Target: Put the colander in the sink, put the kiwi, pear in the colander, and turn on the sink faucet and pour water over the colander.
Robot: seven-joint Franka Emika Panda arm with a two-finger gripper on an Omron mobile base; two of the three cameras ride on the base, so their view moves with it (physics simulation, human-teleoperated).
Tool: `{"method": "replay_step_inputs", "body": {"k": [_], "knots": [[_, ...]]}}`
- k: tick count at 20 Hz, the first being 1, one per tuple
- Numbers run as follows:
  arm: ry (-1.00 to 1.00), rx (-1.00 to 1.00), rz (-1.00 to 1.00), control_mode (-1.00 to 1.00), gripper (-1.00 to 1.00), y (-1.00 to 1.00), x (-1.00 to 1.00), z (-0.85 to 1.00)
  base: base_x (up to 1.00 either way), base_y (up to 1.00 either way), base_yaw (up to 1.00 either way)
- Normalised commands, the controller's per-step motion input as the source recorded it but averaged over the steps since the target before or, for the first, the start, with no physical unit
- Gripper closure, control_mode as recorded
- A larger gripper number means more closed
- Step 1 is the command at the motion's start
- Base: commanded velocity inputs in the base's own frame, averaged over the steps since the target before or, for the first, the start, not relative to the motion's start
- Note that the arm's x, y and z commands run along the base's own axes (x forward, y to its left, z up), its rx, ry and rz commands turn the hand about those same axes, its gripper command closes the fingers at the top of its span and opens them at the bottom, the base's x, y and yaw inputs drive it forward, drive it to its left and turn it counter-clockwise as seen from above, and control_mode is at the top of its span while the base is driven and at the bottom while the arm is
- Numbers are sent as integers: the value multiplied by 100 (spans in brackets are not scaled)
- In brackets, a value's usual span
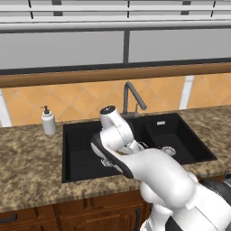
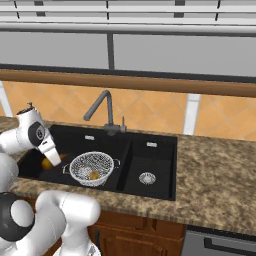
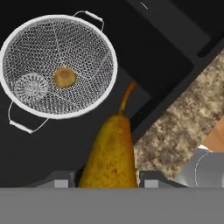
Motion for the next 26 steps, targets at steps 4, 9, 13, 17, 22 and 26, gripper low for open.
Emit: {"method": "replay_step_inputs", "body": {"k": [4,9,13,17,22,26], "knots": [[0,0,-9,-100,100,-8,66,-25,0,0,0],[1,-1,-3,-100,100,-18,50,-49,0,0,0],[0,0,0,-100,100,-16,48,-55,0,0,0],[0,-2,0,-100,100,-9,37,-59,0,0,0],[0,-3,-1,-100,100,0,30,-34,0,0,0],[0,-1,-3,-100,100,1,51,-8,0,0,0]]}}
